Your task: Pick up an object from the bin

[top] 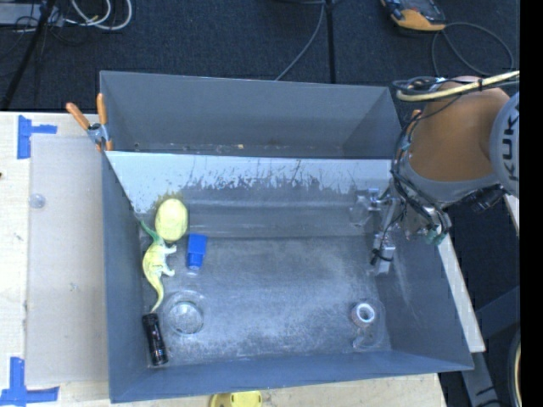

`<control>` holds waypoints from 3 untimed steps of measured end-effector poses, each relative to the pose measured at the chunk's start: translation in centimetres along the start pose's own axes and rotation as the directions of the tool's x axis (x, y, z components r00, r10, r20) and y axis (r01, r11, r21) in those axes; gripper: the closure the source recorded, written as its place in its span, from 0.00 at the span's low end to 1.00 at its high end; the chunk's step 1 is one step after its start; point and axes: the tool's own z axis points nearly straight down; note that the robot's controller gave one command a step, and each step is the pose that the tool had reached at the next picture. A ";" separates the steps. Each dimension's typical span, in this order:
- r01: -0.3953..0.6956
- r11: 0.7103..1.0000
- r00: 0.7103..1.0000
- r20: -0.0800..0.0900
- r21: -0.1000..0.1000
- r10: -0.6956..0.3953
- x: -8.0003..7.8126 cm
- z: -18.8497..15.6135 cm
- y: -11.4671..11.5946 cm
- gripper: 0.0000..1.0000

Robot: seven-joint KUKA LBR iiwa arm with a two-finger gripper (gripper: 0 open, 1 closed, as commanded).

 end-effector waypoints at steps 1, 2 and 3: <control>0.002 1.000 1.000 0.007 0.001 -0.002 -0.2 -0.5 0.0 0.00; 0.091 0.996 0.996 0.009 0.001 -0.091 2.1 3.1 -1.2 0.00; 0.376 0.927 0.927 0.003 0.000 -0.376 4.8 5.0 -4.2 0.00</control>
Offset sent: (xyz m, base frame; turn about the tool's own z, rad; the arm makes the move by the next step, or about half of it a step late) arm -0.0749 -0.0421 -0.1121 -0.2706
